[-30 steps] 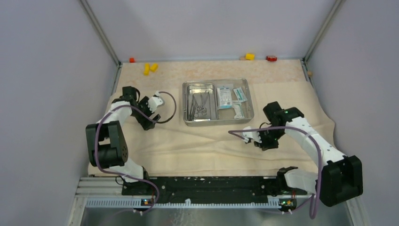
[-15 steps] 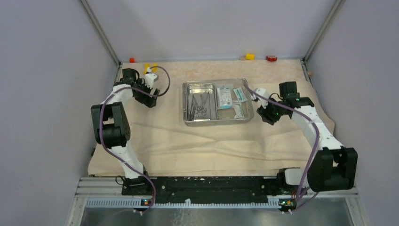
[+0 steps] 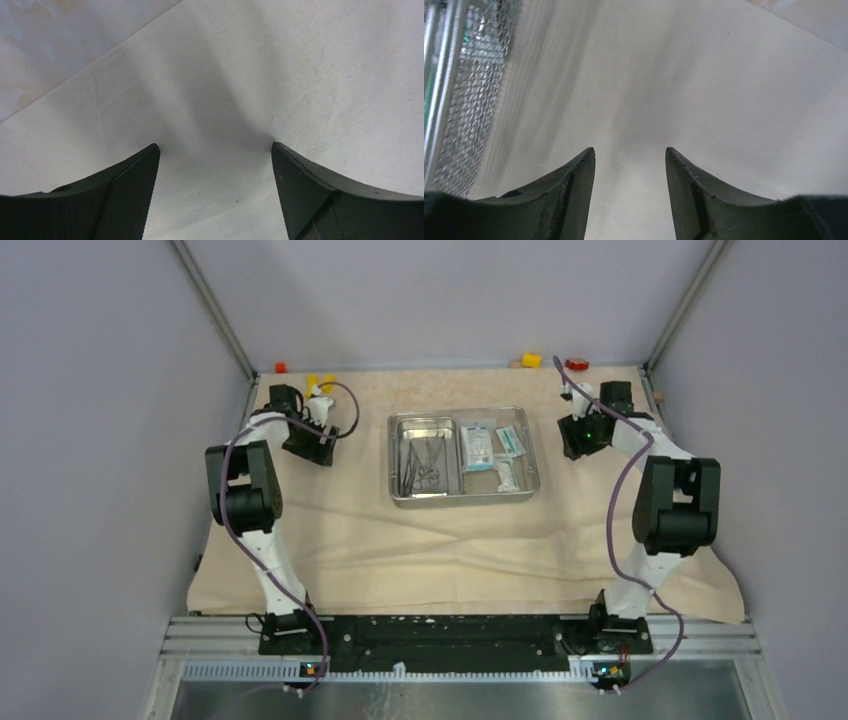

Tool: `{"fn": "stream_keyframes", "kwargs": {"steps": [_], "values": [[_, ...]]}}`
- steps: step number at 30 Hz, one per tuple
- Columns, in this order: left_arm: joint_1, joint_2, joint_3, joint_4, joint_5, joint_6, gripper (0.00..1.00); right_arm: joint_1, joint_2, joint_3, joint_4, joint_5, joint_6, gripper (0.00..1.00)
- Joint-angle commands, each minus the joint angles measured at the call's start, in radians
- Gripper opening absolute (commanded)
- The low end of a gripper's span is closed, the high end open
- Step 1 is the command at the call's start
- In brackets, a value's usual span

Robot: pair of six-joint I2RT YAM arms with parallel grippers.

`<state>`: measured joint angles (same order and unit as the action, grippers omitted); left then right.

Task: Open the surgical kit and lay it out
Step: Smooth out the surgical kit at the center of the board.

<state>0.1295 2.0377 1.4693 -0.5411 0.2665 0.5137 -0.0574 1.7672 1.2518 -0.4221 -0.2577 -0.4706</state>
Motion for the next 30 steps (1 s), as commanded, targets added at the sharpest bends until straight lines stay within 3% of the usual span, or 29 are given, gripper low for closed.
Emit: {"fn": "stream_keyframes", "kwargs": {"steps": [1, 6, 10, 13, 22, 30], "values": [[-0.008, 0.038, 0.019, -0.028, 0.008, -0.017, 0.82, 0.001, 0.099, 0.079, 0.050, 0.043, 0.075, 0.54], [-0.011, 0.059, 0.000, -0.039, 0.031, -0.014, 0.63, 0.001, 0.195, 0.118, 0.034, 0.051, 0.068, 0.54], [-0.013, 0.081, -0.004, -0.041, 0.033, -0.009, 0.46, 0.001, 0.246, 0.129, 0.026, 0.047, 0.066, 0.47], [-0.013, 0.099, 0.005, -0.047, 0.036, -0.009, 0.32, 0.001, 0.281, 0.135, 0.017, 0.037, 0.067, 0.36], [-0.013, 0.140, 0.062, -0.069, 0.036, -0.020, 0.03, 0.001, 0.308, 0.151, -0.004, 0.030, 0.064, 0.01], [-0.013, 0.196, 0.157, -0.100, 0.009, -0.049, 0.00, 0.001, 0.347, 0.217, -0.012, 0.070, 0.081, 0.00]]}}
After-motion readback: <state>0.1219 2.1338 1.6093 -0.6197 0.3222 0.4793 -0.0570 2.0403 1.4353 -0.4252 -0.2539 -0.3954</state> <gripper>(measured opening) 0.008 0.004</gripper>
